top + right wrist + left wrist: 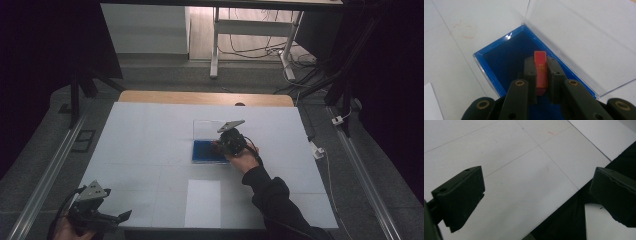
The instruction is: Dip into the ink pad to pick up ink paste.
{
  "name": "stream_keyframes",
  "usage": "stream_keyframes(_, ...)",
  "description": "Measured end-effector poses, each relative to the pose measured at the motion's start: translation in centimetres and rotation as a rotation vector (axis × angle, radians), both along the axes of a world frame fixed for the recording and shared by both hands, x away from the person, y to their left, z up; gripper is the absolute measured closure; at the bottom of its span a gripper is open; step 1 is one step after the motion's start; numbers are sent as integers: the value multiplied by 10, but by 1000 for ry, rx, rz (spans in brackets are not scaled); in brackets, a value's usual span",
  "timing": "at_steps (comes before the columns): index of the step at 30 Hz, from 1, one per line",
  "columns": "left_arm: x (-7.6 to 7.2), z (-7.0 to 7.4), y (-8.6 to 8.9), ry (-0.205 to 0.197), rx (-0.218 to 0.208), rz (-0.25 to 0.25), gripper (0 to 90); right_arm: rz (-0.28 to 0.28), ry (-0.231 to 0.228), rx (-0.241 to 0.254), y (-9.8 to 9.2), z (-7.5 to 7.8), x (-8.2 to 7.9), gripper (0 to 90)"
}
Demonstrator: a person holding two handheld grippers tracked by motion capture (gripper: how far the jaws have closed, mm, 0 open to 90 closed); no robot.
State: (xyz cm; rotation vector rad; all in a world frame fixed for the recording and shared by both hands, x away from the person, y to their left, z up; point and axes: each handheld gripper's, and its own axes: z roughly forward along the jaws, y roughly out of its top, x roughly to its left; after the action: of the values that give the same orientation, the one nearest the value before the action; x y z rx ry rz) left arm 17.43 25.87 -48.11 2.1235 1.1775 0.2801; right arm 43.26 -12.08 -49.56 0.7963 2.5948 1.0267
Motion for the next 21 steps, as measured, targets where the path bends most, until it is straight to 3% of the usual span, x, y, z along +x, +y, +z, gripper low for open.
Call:
stream_keyframes(5, 0, 0, 1, 0, -4, 2, 3, 8, -12, -13, 2, 3, 0, 803)
stream_keyframes(13, 0, 0, 1, 0, -6, 4, 3, 15, -14, 50, 0, 16, -2, 802)
stream_keyframes(21, 0, 0, 2, 0, -14, 6, 3, 44, -1, 46, 7, 14, -5, 802)
